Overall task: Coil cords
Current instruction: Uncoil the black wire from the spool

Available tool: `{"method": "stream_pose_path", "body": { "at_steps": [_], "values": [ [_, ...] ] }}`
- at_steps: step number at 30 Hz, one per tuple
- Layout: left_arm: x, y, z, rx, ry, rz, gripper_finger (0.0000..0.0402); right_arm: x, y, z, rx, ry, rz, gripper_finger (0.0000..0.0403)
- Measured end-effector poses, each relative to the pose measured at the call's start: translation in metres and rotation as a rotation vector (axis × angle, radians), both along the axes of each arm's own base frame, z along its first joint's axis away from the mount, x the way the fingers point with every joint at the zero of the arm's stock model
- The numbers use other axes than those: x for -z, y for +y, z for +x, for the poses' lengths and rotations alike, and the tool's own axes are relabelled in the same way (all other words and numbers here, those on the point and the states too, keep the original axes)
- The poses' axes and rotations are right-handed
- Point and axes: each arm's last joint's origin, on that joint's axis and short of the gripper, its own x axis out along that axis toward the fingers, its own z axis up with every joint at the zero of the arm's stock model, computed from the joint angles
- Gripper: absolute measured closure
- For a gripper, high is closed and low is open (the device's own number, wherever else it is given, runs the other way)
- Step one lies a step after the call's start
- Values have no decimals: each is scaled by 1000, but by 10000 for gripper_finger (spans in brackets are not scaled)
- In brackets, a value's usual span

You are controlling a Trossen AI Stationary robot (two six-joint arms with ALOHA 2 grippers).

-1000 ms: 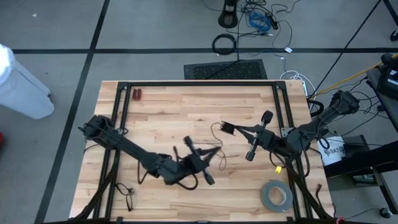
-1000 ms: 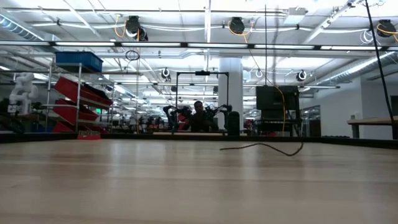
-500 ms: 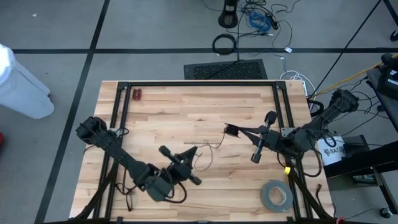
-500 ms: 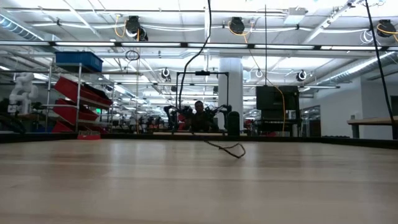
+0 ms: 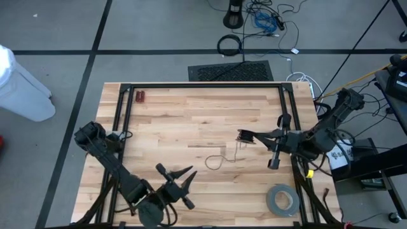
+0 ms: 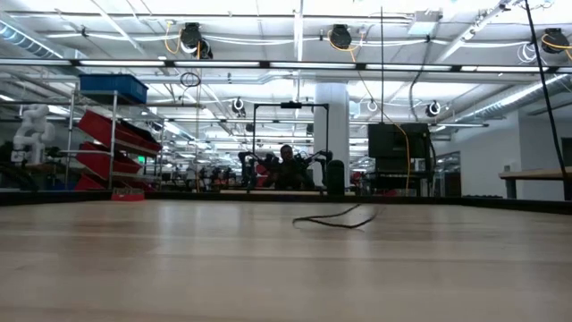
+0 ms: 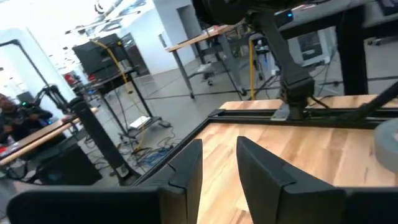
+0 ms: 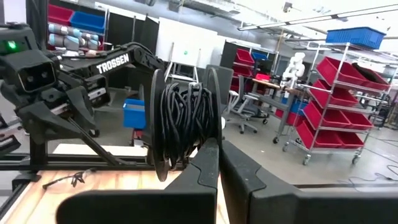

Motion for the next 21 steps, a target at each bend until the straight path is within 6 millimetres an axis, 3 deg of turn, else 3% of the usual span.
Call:
{"method": "stream_pose_path", "body": {
  "at_steps": [5, 12, 16, 21],
  "values": [
    [0, 28, 23, -51, 8, -8, 295, -1, -1, -1, -2, -8, 23, 403],
    [-6, 79, 65, 103, 20, -46, 295, 0, -1, -1, 2, -8, 30, 403],
    [-14, 95, 78, 246, 17, 10, 295, 0, -1, -1, 6, 0, 6, 403],
    [-29, 106, 82, 232, -22, 152, 294, 1, -1, 0, 19, 30, -58, 403]
  ]
}}
